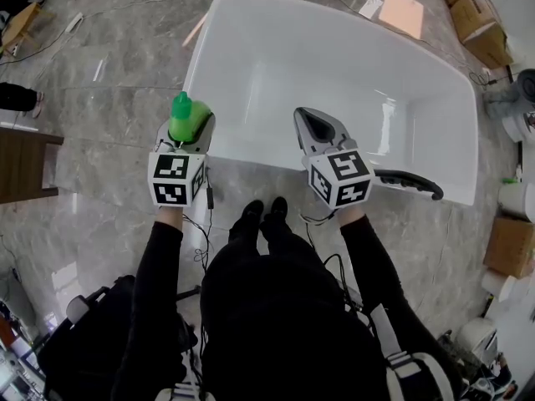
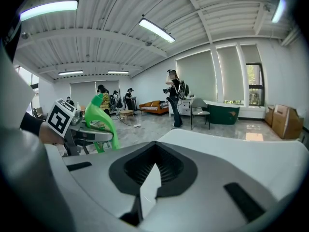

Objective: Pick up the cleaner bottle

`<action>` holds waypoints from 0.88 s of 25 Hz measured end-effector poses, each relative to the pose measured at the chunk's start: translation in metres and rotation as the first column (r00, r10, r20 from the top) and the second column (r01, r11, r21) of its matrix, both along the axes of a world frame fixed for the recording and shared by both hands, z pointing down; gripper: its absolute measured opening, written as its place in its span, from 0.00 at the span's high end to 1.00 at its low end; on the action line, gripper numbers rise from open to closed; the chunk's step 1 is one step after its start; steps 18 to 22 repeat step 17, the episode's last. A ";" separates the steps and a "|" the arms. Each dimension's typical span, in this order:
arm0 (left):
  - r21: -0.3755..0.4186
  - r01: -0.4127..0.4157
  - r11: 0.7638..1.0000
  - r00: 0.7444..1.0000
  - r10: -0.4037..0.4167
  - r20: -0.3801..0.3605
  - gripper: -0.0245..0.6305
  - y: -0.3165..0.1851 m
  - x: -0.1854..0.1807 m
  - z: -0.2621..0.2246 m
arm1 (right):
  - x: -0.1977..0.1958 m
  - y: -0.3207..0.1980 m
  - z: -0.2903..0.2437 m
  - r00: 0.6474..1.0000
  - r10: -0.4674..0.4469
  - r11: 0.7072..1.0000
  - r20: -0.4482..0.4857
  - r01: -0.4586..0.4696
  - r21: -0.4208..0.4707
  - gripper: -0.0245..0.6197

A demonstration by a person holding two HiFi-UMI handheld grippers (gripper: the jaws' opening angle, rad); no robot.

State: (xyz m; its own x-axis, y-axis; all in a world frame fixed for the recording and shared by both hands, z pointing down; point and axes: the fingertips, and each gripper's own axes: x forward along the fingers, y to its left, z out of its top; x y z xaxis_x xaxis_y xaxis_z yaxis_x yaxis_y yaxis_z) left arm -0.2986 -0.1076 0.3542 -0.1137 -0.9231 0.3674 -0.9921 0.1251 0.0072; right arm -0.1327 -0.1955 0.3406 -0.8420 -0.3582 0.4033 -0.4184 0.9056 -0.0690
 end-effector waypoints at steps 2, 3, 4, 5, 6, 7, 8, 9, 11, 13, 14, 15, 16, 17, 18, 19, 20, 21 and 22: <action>0.002 0.000 1.000 1.000 0.000 0.003 0.67 0.001 -0.001 0.000 | 0.001 0.000 0.000 1.000 0.002 1.000 -0.007 -0.002 0.003 0.96; 0.002 0.000 1.000 1.000 0.000 0.002 0.67 0.001 -0.001 0.000 | 0.002 0.000 0.001 1.000 0.003 1.000 -0.009 -0.003 0.004 0.96; 0.000 0.001 1.000 1.000 -0.001 -0.001 0.67 0.002 -0.002 0.000 | 0.001 0.000 0.001 1.000 0.004 1.000 -0.010 -0.004 0.004 0.96; -0.001 0.002 1.000 1.000 -0.002 -0.003 0.67 0.002 -0.002 0.000 | 0.001 0.000 0.000 1.000 0.004 1.000 -0.010 -0.004 0.004 0.96; -0.002 0.003 1.000 1.000 -0.003 -0.004 0.67 0.002 -0.003 0.000 | 0.001 0.000 0.000 1.000 0.004 1.000 -0.010 -0.004 0.004 0.96; -0.002 0.004 1.000 1.000 -0.004 -0.004 0.67 0.002 -0.003 0.000 | 0.001 0.000 0.000 1.000 0.003 1.000 -0.010 -0.003 0.003 0.96; -0.003 0.004 1.000 1.000 -0.004 -0.003 0.67 0.002 -0.003 -0.001 | 0.001 0.000 0.000 1.000 0.002 1.000 -0.009 -0.002 0.002 0.96; -0.002 0.004 1.000 1.000 -0.004 -0.002 0.67 0.002 -0.002 -0.001 | 0.001 0.000 0.000 1.000 0.001 1.000 -0.009 -0.001 0.001 0.96; -0.002 0.005 1.000 1.000 -0.005 -0.001 0.67 0.002 -0.002 -0.002 | 0.000 0.000 0.000 1.000 0.000 1.000 -0.009 0.000 -0.001 0.96; -0.002 0.007 1.000 1.000 -0.007 0.001 0.67 0.003 -0.003 -0.002 | 0.000 0.000 0.000 1.000 0.000 1.000 -0.011 0.000 -0.002 0.96; -0.003 0.009 1.000 1.000 -0.009 0.001 0.67 0.003 -0.004 -0.002 | 0.000 0.000 0.001 1.000 -0.001 1.000 -0.012 0.001 -0.001 0.96; -0.003 0.011 1.000 1.000 -0.011 0.001 0.67 0.003 -0.005 -0.001 | -0.001 0.000 0.001 1.000 -0.002 1.000 -0.013 0.002 0.000 0.96; -0.002 0.013 1.000 1.000 -0.013 0.001 0.67 0.004 -0.005 -0.001 | -0.001 0.000 0.002 1.000 -0.004 1.000 -0.015 0.004 0.001 0.96; -0.002 0.015 1.000 1.000 -0.015 0.001 0.67 0.004 -0.006 -0.001 | -0.001 0.001 0.002 1.000 -0.006 1.000 -0.017 0.006 0.002 0.96; -0.002 0.015 1.000 1.000 -0.015 0.001 0.67 0.004 -0.006 -0.001 | -0.001 0.001 0.002 1.000 -0.006 1.000 -0.017 0.006 0.002 0.96; -0.002 0.015 1.000 1.000 -0.015 0.001 0.67 0.004 -0.006 -0.001 | -0.001 0.001 0.002 1.000 -0.006 1.000 -0.017 0.006 0.002 0.96; -0.002 0.015 1.000 1.000 -0.015 0.001 0.67 0.004 -0.006 -0.001 | -0.001 0.001 0.002 1.000 -0.006 1.000 -0.017 0.006 0.002 0.96; -0.002 0.015 1.000 1.000 -0.015 0.001 0.67 0.004 -0.006 -0.001 | -0.001 0.001 0.002 1.000 -0.006 1.000 -0.017 0.006 0.002 0.96; -0.002 0.015 1.000 1.000 -0.015 0.001 0.67 0.004 -0.006 -0.001 | -0.001 0.001 0.002 1.000 -0.006 1.000 -0.017 0.006 0.002 0.96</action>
